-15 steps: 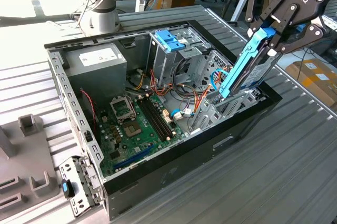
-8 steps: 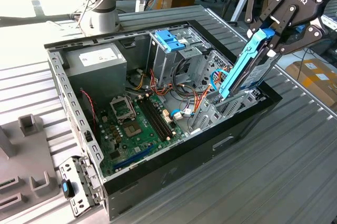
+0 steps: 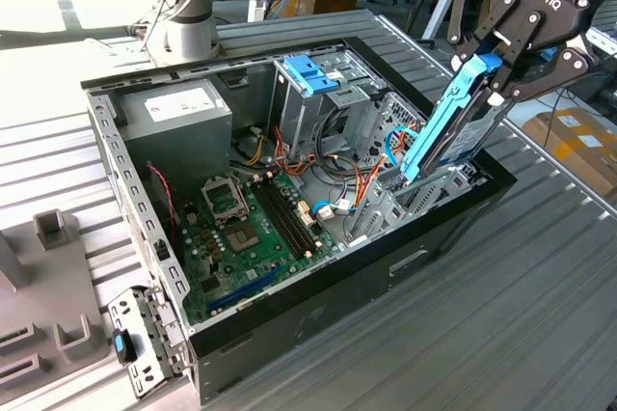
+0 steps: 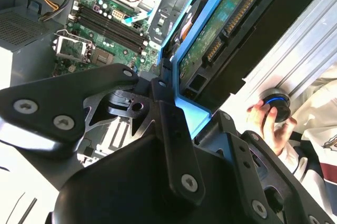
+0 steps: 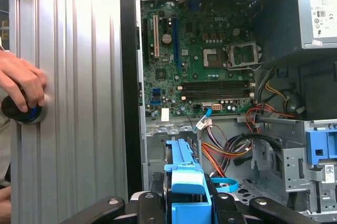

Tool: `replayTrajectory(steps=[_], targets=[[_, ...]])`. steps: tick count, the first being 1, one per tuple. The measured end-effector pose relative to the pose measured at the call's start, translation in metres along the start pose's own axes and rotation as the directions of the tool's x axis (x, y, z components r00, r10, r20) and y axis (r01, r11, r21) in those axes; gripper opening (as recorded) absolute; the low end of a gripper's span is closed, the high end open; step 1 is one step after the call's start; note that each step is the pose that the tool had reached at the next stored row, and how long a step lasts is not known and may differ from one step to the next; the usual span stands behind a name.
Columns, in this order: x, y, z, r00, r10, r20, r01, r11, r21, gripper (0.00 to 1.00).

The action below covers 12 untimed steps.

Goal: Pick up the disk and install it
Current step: 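Insert the disk into the insertion slot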

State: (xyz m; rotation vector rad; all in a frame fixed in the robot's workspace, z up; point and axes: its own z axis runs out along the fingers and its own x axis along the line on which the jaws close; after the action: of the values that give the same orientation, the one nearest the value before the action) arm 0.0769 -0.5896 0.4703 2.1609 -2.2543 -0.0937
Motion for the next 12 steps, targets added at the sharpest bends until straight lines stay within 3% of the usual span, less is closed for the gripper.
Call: replayTrajectory(steps=[12], targets=[[0.0002,0.0013,0.0047,1.0,0.0,0.0,0.0,1.0,0.0,0.37]])
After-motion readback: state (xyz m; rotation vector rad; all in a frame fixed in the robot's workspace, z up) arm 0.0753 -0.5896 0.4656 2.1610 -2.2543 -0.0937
